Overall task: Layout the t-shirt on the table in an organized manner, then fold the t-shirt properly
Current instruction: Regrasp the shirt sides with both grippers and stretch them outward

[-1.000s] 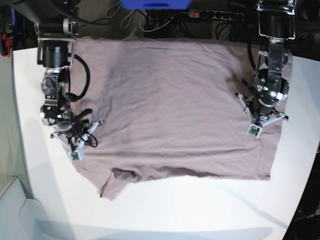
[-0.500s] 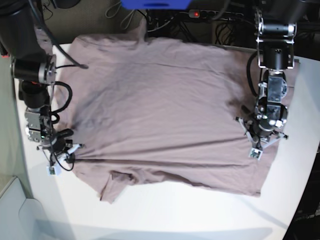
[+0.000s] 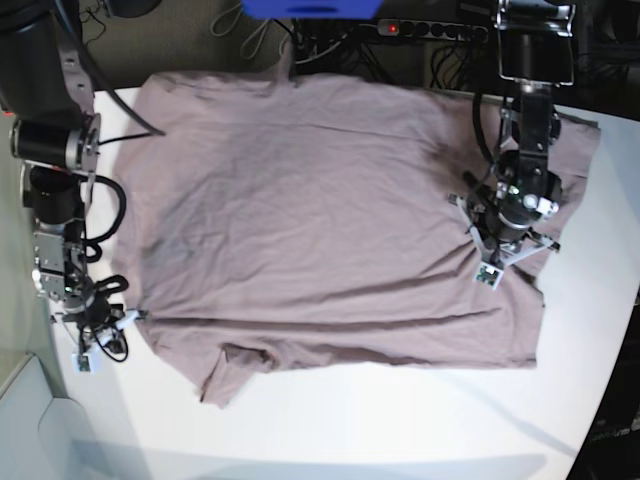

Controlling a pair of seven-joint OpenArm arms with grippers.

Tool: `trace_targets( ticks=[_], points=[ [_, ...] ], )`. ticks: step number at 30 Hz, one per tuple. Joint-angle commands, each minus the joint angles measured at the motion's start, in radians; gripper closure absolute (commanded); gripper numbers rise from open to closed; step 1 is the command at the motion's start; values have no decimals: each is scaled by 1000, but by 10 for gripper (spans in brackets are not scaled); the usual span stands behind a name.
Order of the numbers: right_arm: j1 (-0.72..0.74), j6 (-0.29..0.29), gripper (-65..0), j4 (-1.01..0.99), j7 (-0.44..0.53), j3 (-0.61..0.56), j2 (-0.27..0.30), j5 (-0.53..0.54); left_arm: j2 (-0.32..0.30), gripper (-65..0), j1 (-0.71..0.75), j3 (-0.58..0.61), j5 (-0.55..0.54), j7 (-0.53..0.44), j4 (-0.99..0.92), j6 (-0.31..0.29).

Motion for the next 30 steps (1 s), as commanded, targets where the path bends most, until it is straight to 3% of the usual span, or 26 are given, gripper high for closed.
trace_targets(
  ticks=[1,7,11,15,20,27,30],
  points=[
    [30,4,0,33,33,1,-9,12,-19,-3,1,-32,5,-9,20,5],
    [10,6,0,42,-68,1,-53,12,-28,-3,15,-183,-2,-9,63,5],
    [-24,6,0,43,-109,1,-55,12,-28,-3,5,-219,-2,-9,74,5],
    [-61,6,0,39,-97,1,-52,12,-24,-3,4,-218,-2,-17,72,5],
    [-53,-2,0,-21,-8,1,-26,10,-21,-3,-19,-218,-4,-17,72,5],
    [-31,-195,0,-33,32,1,11,12,-21,-3,-79,-218,-4,-9,34,5],
    [-47,-220,0,71,19,9,31,16,2,-3,-78,-219,-4,-7,43,5]
  ],
)
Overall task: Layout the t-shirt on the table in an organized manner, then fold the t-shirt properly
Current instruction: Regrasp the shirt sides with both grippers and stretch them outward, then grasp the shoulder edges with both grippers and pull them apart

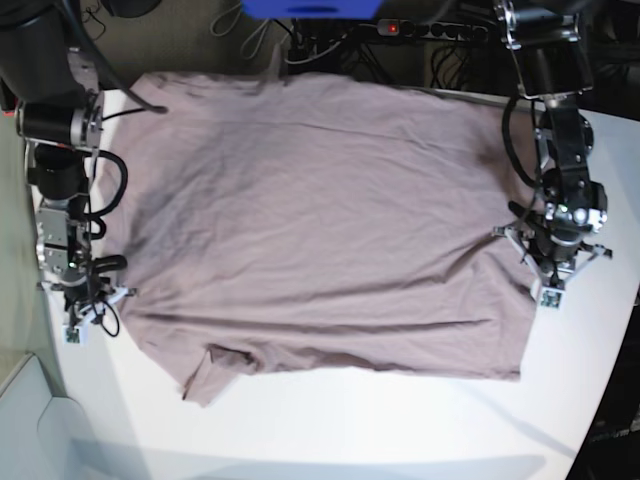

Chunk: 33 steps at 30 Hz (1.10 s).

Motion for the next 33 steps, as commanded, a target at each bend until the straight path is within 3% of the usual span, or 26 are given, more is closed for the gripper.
trace_targets(
  ticks=[1,6,9,12,16,18,22,25,29,33],
  points=[
    [15,-5,0,68,34,6,19,5,-3,-3,-13,-5,-3,-15,22,6],
    [-198,-2,0,494,-40,103,10,7,-3,-3,85,-7,-3,-15,81,6],
    [-304,43,0,734,-184,112,-42,7,-5,-3,140,-7,-3,-19,115,6],
    [-424,109,0,949,-386,112,-100,7,-6,-3,196,-10,-3,-17,154,6],
    [-542,161,0,1125,-584,112,-191,4,-26,-3,228,-57,-3,-25,167,6],
    [-586,170,0,1174,-646,112,-209,2,-29,-3,228,-70,-3,-25,164,6],
    [-644,172,0,1170,-707,112,-214,2,-31,-3,226,-126,-3,-26,158,-8],
    [-651,172,0,1077,-706,110,-203,2,-26,-3,225,-160,-3,-19,156,-100],
    [-582,172,0,906,-704,112,-162,4,-22,-3,228,-177,-3,-15,158,-183],
    [-471,173,0,708,-689,112,-116,5,-11,-3,254,-178,-3,-17,156,-190]
  ],
)
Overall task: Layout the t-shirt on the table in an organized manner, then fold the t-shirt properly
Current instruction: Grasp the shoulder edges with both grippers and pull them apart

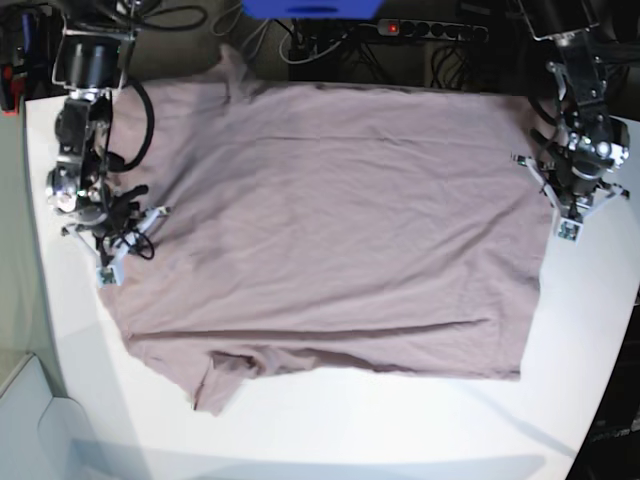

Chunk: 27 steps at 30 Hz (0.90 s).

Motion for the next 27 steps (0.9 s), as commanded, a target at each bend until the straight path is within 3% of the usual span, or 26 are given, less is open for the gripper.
trace_targets(
  ticks=[1,6,11,14,20,24,27],
  points=[
    [17,-11,0,-66,-71,-1,5,-56,-6,-3,13,-4,-2,-6,18,1],
    [148,-13,0,-236,-22,-1,43,-57,-6,-3,18,0,-2,-12,-2,1],
    [174,-13,0,-233,-20,-3,45,-57,-4,-3,-9,4,-2,-16,-136,1],
    [163,-13,0,-156,-20,-3,43,-57,0,-3,-36,4,-2,-38,-219,1],
    [62,-13,0,91,-28,-1,42,-56,0,-3,-71,5,5,-191,-377,1],
    [-10,-13,0,249,-28,-1,40,-56,-8,-3,-116,0,5,-194,-418,1],
    [-55,-13,0,330,-28,-1,39,-56,-14,-3,-124,-4,1,-167,-349,-1]
  ],
)
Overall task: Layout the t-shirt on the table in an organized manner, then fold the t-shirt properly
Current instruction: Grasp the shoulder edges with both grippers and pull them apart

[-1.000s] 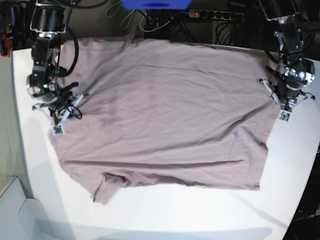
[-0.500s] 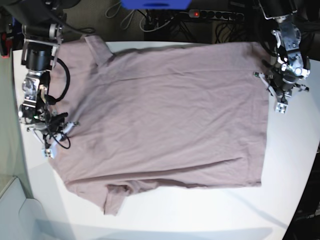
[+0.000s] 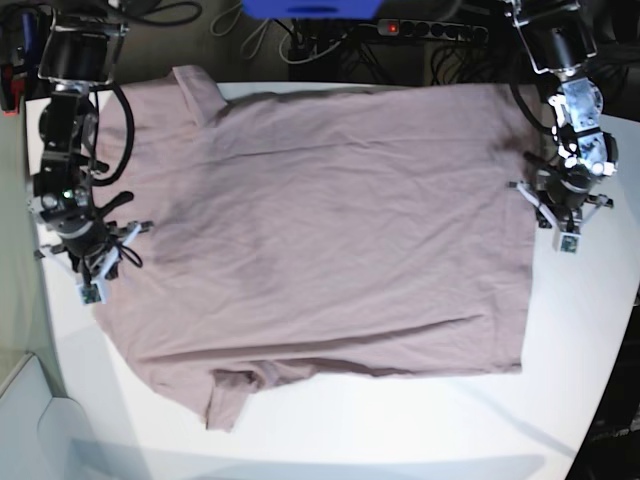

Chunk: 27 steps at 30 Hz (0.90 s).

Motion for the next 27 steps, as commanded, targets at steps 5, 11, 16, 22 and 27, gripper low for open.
trace_targets(
  ticks=[5,11,16,22,27],
  points=[
    [-45,-6,0,85,11,3,11,3,-16,-3,20,-19,29,221,294,-21],
    [-89,-6,0,96,11,5,11,6,72,-3,80,-7,29,394,603,-22],
    [-103,-6,0,96,11,5,11,6,125,-3,158,127,38,431,584,-22],
    [-109,-5,0,96,11,5,11,6,125,-3,191,171,30,408,402,-22],
    [-134,-5,0,97,11,5,11,6,95,-3,183,167,38,227,182,-22]
  ],
)
